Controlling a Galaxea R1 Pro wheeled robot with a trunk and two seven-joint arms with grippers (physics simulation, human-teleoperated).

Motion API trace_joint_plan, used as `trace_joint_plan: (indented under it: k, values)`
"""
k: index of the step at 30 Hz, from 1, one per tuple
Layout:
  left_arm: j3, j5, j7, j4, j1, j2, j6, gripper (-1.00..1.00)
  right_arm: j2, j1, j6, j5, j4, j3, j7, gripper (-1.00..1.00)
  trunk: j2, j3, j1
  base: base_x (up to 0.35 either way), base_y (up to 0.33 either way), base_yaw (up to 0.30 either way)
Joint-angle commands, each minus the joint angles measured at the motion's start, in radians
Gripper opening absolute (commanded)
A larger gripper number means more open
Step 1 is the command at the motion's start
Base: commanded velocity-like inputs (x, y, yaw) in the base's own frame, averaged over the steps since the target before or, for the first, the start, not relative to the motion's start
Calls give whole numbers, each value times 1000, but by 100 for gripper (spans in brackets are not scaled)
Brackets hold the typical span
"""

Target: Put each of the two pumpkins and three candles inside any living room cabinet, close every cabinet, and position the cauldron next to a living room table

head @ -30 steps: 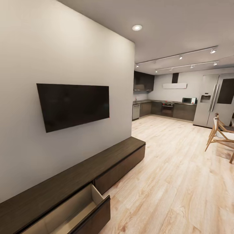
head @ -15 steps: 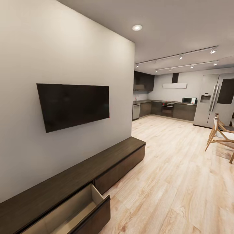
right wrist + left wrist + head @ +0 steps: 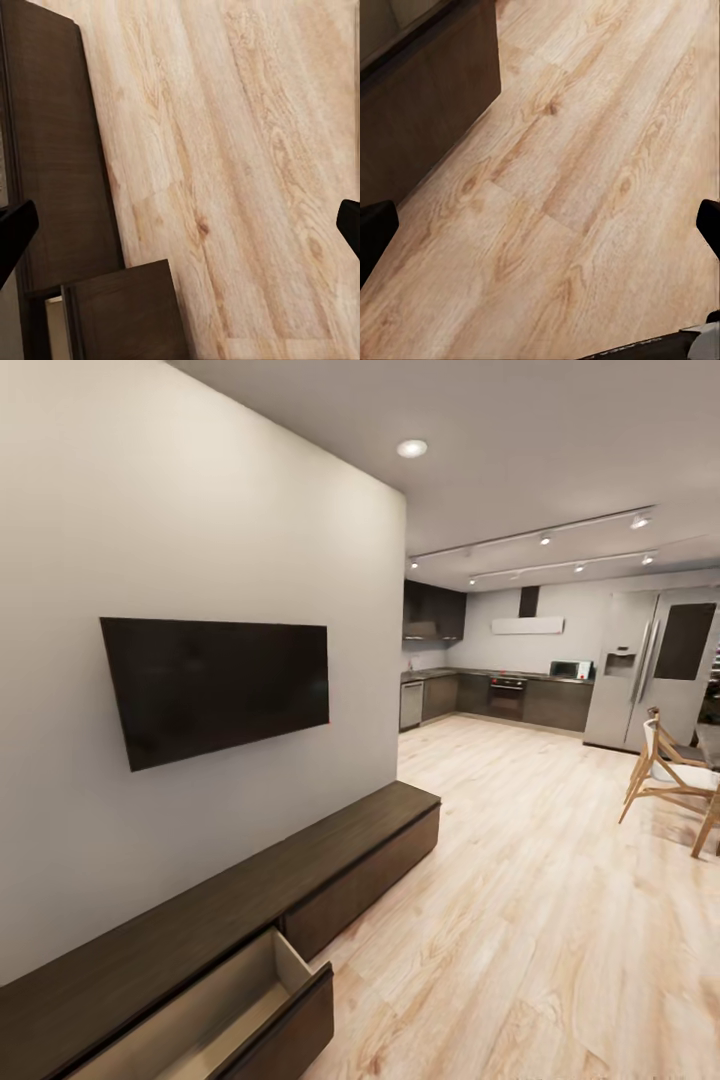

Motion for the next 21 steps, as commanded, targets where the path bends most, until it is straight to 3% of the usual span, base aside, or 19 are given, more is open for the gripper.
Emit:
trace_joint_plan:
  k: [1,5,21]
  values:
    - [-1,-1,-4,-1,0,0,-2,100,0,-1,9,-9,0,-4,4,100,-1,0,0,0,0,-220]
    - [-1,0,-32,0,-1,1,-2,100,0,-1,8,-9,0,-4,3,100,-1,3,0,0,0,-235]
    - [-1,-3,-34,0,-1,1,-3,100,1,-1,8,-10,0,-3,3,100,-1,18,0,0,0,-251]
